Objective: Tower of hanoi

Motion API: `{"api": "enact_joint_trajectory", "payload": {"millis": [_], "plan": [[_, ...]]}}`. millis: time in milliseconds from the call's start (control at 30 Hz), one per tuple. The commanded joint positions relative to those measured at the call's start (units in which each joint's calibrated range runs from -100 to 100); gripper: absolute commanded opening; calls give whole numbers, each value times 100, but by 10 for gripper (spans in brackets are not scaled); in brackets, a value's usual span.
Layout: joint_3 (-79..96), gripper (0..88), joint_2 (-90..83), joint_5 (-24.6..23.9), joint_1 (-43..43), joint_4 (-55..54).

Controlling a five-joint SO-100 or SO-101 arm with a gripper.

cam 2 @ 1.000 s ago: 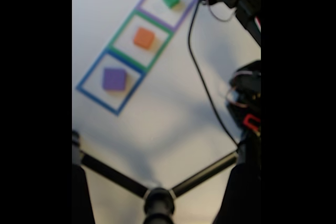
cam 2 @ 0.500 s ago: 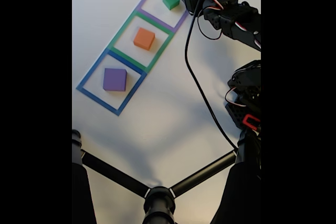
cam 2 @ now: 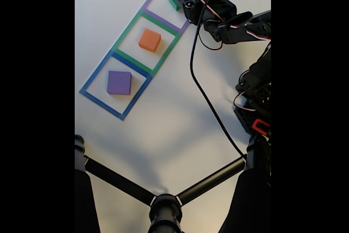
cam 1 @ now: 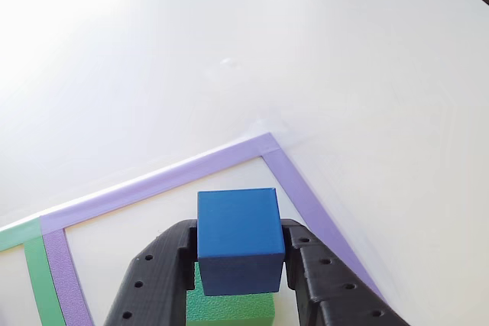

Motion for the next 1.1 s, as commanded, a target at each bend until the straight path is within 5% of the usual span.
{"api": "enact_joint_trajectory", "payload": {"millis": [0,1067], "plan": [[7,22,114,75,-128,-482],[-311,27,995,75,-136,-1121]]}}
